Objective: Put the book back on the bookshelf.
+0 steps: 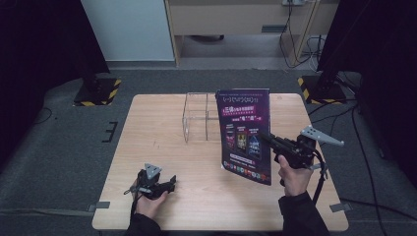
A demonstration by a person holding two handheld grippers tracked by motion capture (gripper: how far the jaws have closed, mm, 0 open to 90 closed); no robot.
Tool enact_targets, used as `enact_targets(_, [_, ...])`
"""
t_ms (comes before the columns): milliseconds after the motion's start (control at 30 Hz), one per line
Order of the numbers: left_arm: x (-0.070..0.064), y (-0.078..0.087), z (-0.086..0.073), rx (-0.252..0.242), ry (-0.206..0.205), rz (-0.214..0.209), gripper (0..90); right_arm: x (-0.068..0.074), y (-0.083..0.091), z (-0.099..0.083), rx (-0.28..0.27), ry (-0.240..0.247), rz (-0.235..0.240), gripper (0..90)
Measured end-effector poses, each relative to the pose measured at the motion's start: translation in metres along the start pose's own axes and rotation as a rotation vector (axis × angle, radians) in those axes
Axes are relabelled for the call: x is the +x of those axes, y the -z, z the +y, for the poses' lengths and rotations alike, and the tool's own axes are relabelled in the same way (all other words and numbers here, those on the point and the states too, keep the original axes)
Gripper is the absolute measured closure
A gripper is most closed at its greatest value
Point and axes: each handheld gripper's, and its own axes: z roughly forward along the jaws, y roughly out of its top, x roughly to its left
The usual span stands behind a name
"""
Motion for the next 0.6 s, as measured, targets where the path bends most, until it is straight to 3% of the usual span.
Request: enact_targets(600, [0.004,-0.004,0.000,0.038,-0.006,0.041,17.6,-0.002,-0.007,0.023,-0.091,0.073,-0.089,84.6])
